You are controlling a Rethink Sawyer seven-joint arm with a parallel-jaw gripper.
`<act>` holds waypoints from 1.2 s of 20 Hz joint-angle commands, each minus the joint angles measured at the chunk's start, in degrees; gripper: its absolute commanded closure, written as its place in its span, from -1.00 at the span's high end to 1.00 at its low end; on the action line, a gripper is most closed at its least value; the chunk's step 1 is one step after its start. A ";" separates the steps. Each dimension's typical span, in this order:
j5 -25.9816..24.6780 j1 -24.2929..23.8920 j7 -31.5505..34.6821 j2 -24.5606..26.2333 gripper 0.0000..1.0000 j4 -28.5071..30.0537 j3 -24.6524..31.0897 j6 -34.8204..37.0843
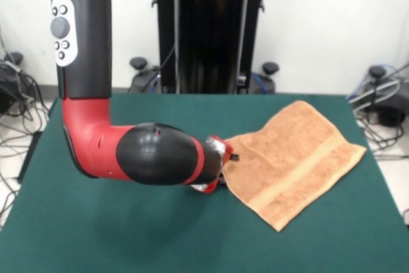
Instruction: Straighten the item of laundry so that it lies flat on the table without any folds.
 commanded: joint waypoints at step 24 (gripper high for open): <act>3.22 10.10 17.70 4.83 1.00 4.22 0.81 -25.09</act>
